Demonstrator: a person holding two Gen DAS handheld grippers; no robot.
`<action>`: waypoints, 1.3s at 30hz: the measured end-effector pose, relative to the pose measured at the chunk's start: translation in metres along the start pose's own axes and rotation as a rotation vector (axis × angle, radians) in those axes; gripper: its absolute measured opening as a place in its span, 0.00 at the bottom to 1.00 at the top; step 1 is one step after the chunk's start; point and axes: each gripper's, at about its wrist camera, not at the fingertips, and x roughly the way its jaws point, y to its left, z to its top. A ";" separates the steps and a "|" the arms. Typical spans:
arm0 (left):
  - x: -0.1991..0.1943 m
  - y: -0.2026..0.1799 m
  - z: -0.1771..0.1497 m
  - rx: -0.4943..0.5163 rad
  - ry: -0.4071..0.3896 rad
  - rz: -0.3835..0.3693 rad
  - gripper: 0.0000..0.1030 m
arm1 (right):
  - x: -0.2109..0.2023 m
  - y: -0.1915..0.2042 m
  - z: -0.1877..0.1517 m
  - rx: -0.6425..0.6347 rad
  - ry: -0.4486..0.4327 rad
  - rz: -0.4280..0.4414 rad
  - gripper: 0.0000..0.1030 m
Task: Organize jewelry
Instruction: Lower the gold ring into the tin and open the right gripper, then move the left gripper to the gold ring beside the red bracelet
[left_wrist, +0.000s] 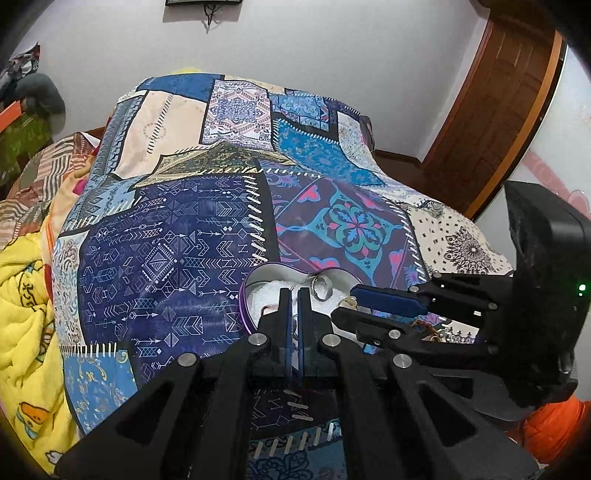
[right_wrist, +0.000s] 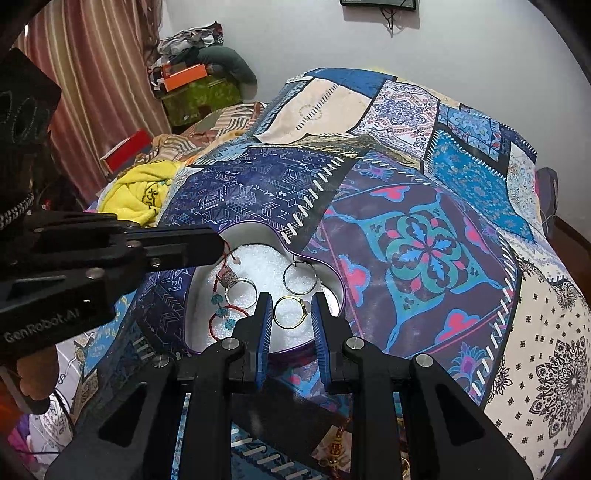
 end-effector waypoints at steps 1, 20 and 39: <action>0.000 0.000 0.000 0.000 -0.001 0.004 0.00 | 0.000 0.001 0.000 -0.002 0.001 0.001 0.19; -0.015 0.014 -0.002 -0.017 -0.036 0.106 0.38 | -0.008 0.011 -0.001 -0.040 -0.030 -0.060 0.39; -0.051 -0.027 -0.010 0.078 -0.079 0.148 0.51 | -0.074 -0.011 -0.010 0.039 -0.103 -0.153 0.40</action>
